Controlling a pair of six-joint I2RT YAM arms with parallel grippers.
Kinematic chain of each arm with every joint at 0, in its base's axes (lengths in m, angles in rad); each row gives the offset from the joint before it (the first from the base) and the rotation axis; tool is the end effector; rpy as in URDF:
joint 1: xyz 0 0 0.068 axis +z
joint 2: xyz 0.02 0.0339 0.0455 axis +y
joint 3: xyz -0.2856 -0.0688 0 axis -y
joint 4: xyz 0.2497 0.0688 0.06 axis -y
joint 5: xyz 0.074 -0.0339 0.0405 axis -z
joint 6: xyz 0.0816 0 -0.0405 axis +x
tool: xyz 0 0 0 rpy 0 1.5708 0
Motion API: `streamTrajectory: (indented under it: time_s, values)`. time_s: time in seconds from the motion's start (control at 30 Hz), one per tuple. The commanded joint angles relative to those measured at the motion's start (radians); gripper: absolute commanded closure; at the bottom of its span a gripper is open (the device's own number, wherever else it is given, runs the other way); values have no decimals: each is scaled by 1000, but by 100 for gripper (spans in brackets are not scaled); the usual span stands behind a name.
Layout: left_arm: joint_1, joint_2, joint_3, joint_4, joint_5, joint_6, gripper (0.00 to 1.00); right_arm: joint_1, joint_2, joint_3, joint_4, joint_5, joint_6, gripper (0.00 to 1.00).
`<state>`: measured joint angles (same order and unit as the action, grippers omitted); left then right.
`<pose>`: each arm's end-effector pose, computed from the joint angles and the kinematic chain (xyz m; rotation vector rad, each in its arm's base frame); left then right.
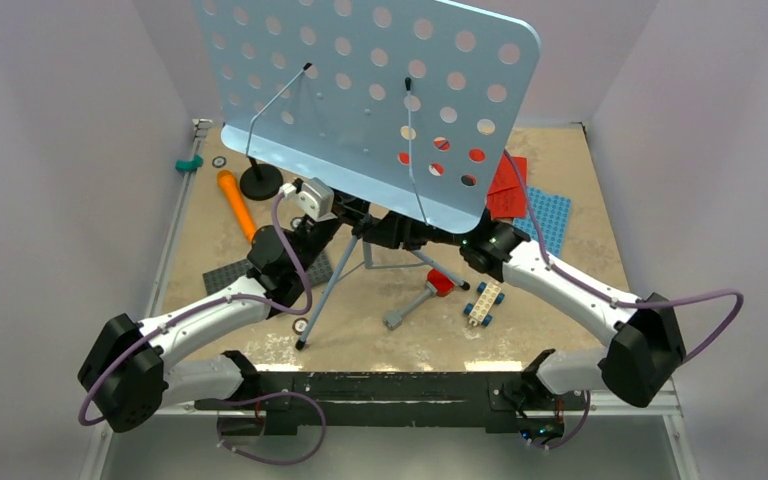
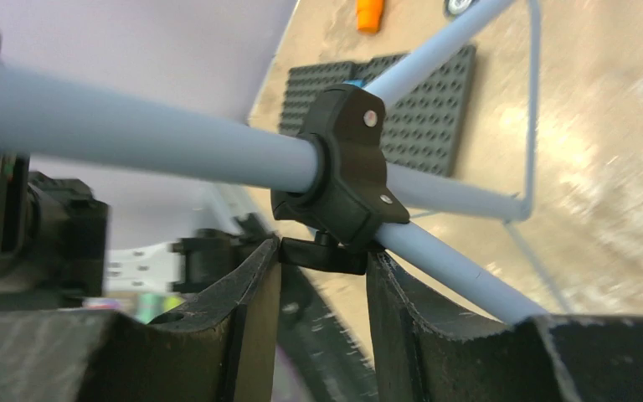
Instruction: Pack up the instrument practice props
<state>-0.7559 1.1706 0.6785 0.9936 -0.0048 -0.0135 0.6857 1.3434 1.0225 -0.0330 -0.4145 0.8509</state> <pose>0.2139 -0.2011 0.3862 0.3926 1.0209 -0.6907 0.2508 0.2477 0.3184 -0.1363 2.1663 1.3644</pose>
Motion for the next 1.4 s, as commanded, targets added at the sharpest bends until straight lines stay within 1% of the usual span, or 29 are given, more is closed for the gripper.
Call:
streamTrajectory:
  time_s: [0.0,0.1,0.17,0.27,0.37,0.43,0.5,0.57,0.6,0.73,0.9,1.07,1.13,1.23,1.37]
  values:
    - [-14,32,-54,-145,37,22,100,32,-99,14,43,325,-506,100]
    - [-15,42,-43,-156,31,-10,100,71,-135,-110,208,428,-707,100]
    - [-14,47,-39,-159,26,-21,100,80,-149,-163,293,464,-791,100]
    - [-15,54,-37,-158,21,-31,100,80,-140,-159,305,465,-817,100]
    - [-17,52,-37,-157,11,-32,100,80,-129,-80,190,471,-739,100]
    - [-17,46,-36,-162,9,-31,100,80,-135,-36,97,440,-670,81]
    - [-17,41,-33,-175,9,-30,100,81,-165,-62,113,386,-645,62]
    - [-17,35,-30,-191,9,-30,100,81,-200,-112,156,337,-570,51]
    - [-17,20,-42,-193,9,-20,100,71,-233,-126,152,273,-435,45]
    - [-17,8,-52,-185,-24,9,100,60,-240,-154,174,117,-178,43]
    - [-17,4,-44,-171,-32,44,100,47,-147,-160,265,-94,173,43]
    - [-19,-10,-48,-170,-28,56,100,21,-86,-182,341,-179,355,42]
    - [-20,-14,-56,-158,-21,69,100,-3,-68,-214,424,-206,435,40]
    - [-22,-15,-61,-153,-15,88,100,-30,-40,-260,556,-222,544,38]
    - [-23,-13,-71,-139,-12,105,100,-39,1,-245,604,-217,620,37]
